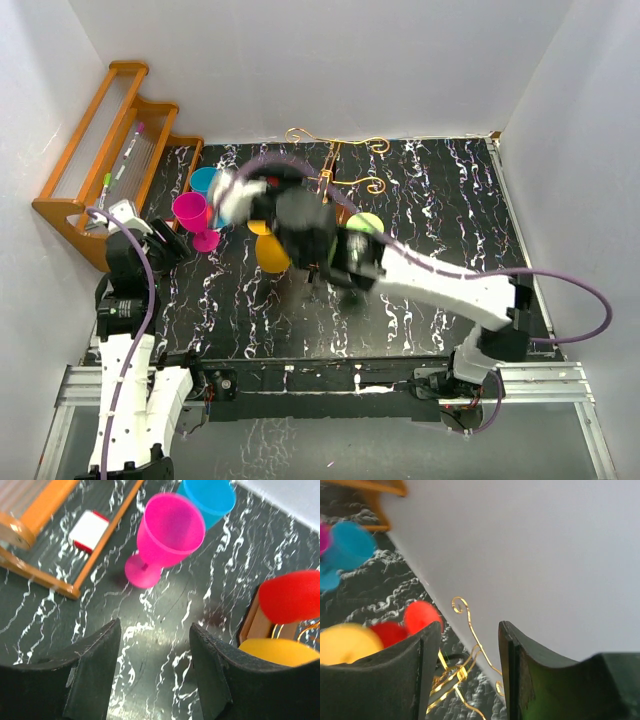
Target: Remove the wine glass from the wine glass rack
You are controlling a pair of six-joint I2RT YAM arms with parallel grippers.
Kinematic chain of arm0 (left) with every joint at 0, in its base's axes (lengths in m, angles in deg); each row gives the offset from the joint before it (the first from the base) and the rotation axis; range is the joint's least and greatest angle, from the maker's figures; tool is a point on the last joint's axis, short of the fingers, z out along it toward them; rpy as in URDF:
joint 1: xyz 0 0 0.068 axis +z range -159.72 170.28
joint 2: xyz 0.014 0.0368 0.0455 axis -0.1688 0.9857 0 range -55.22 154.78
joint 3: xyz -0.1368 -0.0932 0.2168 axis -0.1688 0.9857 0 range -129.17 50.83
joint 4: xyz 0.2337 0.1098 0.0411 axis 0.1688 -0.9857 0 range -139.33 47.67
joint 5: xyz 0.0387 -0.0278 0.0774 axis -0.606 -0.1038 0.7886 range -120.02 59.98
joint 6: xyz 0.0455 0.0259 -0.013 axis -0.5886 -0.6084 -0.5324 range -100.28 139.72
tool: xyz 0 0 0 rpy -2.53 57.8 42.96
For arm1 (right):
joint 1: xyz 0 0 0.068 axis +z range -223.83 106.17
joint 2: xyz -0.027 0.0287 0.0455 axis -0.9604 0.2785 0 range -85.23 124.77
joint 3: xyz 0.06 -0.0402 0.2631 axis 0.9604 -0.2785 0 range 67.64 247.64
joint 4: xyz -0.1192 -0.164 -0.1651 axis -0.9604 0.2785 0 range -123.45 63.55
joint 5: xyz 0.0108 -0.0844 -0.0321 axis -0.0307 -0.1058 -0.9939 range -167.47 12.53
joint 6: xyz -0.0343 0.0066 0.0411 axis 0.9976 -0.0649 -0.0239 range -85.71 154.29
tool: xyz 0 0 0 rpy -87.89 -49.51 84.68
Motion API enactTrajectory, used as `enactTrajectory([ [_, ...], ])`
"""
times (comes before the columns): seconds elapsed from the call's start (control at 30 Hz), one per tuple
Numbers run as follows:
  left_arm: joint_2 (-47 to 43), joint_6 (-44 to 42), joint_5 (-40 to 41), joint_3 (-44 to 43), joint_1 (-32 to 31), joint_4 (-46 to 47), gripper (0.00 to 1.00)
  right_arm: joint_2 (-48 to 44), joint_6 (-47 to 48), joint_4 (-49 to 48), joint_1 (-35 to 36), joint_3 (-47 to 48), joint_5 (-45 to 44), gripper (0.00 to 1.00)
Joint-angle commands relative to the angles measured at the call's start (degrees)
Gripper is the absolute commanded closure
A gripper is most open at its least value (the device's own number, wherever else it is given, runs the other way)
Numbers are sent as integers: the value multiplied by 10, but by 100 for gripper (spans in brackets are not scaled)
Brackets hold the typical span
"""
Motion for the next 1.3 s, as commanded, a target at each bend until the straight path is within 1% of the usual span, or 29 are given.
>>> enactTrajectory([
  [0.0,-25,3,-27,39,2,28,44,80,-273,154,-138,232,40,48],
  [0.1,-29,3,-40,62,2,42,44,150,-446,279,-216,400,194,47],
  [0.13,-30,3,-43,68,1,45,44,170,-515,308,-249,442,252,46],
  [0.17,-33,3,-46,71,1,47,44,188,-563,333,-275,482,309,46],
  [0.2,-33,1,-48,68,2,44,45,198,-620,348,-302,502,371,46],
  [0.23,-36,0,-49,67,2,44,44,199,-678,347,-334,497,441,46],
  [0.27,-38,0,-49,69,2,46,44,192,-730,334,-366,472,509,47],
  [0.3,-40,-1,-52,69,2,46,44,182,-785,307,-398,436,586,49],
  [0.33,-41,-1,-57,70,2,45,44,173,-825,280,-423,396,644,49],
  [0.37,-42,-2,-61,70,2,44,44,169,-854,262,-439,370,689,50],
  [0.4,-44,-2,-66,72,2,45,44,169,-867,259,-447,356,714,52],
  [0.43,-45,-2,-69,72,2,45,44,170,-869,267,-450,354,720,52],
  [0.5,-45,-2,-75,73,2,47,44,160,-866,291,-456,343,704,53],
  [0.57,-46,-2,-75,74,2,46,44,123,-878,296,-477,280,683,53],
  [0.6,-47,-2,-75,74,2,46,44,88,-891,288,-496,238,677,53],
  [0.67,-48,-2,-77,75,2,47,44,16,-923,236,-552,131,697,49],
  [0.7,-48,-2,-80,77,2,48,44,-20,-941,180,-584,75,717,46],
  [0.73,-47,-1,-83,77,2,49,44,-54,-958,146,-613,34,743,44],
  [0.77,-45,-1,-85,78,2,51,44,-69,-971,136,-637,10,771,44],
  [0.8,-43,-1,-87,78,2,50,44,-77,-976,146,-658,1,793,46],
  [0.83,-41,-1,-86,78,2,49,44,-85,-970,170,-670,-1,795,47],
  [0.97,-42,-1,-83,78,2,46,44,-161,-931,237,-698,-52,727,49],
  [1.03,-42,-1,-83,77,1,45,44,-188,-914,270,-704,-79,719,50],
  [1.17,-43,-1,-85,77,2,45,45,-230,-890,292,-704,-169,772,51],
  [1.27,-43,-1,-85,76,0,44,45,-263,-881,295,-704,-233,786,52],
])
